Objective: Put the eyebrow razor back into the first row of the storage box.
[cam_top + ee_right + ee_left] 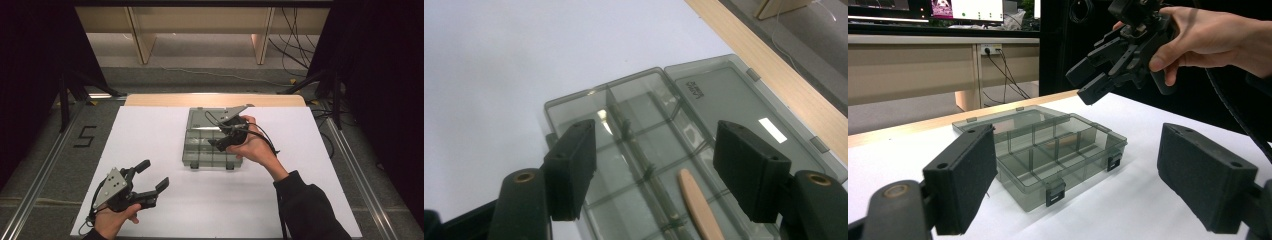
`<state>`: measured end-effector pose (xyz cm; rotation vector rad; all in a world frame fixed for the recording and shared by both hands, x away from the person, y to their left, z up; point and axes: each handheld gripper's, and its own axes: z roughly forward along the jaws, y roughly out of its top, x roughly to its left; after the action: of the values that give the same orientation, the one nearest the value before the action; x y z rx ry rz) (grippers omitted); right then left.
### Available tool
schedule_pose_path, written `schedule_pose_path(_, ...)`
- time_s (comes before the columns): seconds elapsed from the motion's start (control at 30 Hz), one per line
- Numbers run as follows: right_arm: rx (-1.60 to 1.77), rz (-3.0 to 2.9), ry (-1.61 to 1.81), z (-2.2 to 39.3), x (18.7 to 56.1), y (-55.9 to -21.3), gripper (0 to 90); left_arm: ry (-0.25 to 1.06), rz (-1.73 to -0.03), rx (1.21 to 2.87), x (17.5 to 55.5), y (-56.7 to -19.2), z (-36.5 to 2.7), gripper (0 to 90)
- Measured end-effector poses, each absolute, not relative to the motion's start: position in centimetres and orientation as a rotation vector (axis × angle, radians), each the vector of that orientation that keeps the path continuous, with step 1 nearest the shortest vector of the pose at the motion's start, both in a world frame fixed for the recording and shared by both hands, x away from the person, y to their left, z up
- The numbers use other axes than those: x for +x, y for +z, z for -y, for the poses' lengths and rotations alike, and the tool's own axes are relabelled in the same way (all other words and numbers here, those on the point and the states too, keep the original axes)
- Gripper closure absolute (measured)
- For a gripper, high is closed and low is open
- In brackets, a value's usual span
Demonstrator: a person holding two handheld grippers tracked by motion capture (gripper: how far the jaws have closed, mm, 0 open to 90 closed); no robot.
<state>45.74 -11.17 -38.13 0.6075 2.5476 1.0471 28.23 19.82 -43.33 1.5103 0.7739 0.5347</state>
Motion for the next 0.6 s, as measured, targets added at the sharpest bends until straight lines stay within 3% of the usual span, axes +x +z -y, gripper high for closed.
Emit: schedule_pose_path(0.6,0.685,-2.500,1.178,12.0,43.5,-38.2,29.4,0.535,-0.772,1.504,28.3,-43.4,-19.8,16.0)
